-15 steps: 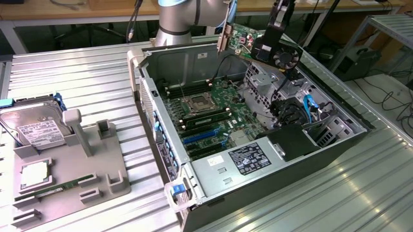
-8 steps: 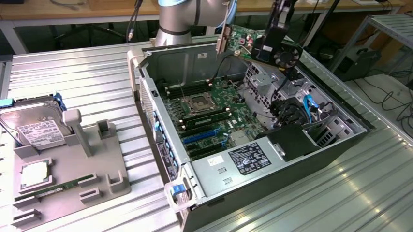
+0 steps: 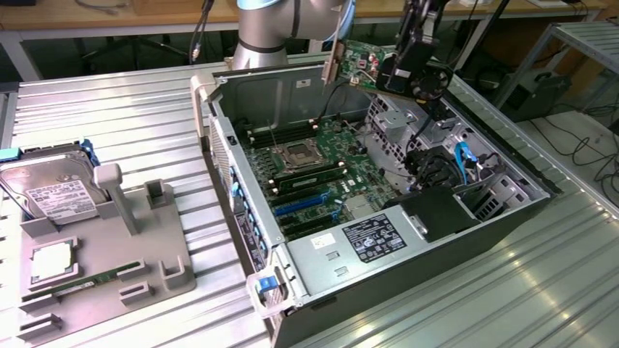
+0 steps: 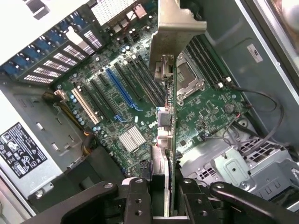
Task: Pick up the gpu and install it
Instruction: 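Insert the gpu into the slot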
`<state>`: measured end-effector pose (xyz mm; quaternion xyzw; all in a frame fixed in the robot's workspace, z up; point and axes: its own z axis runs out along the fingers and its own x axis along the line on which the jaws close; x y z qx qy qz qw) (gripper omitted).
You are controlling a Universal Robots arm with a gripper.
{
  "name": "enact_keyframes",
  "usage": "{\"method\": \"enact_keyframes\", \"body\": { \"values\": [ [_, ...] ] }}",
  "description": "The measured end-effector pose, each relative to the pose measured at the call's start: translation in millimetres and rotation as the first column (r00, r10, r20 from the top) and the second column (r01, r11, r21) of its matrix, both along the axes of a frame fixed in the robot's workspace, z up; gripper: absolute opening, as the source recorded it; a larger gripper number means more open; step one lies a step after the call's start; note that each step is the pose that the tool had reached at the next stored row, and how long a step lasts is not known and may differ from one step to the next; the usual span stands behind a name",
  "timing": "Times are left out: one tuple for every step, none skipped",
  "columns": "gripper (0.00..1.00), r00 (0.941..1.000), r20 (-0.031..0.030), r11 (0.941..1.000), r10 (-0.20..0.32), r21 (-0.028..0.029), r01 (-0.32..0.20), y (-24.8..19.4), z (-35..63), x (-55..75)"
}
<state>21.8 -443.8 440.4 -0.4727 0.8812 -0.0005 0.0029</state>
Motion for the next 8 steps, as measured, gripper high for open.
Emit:
{"method": "enact_keyframes", "body": {
  "values": [
    [0.28,0.9999,0.0,0.9999,0.014,0.0,-0.014,0.0,0.0,0.0],
    [0.28,0.9996,0.0,0.9996,0.029,0.0,-0.029,0.0,0.0,-0.1],
    [0.28,0.999,0.0,0.999,0.044,0.0,-0.044,0.0,0.0,-0.1],
    [0.28,0.9984,0.0,0.9984,0.057,0.0,-0.057,0.0,0.0,-0.2],
    [0.28,0.9975,0.0,0.9975,0.071,0.0,-0.071,0.0,0.0,-0.2],
    [0.28,0.9964,0.0,0.9964,0.084,0.0,-0.084,0.0,0.0,-0.2],
    [0.28,0.9952,0.0,0.9952,0.098,0.0,-0.098,0.0,0.0,-0.3],
    [0.28,0.9938,0.0,0.9938,0.111,0.0,-0.111,0.0,0.0,-0.3]
  ]
}}
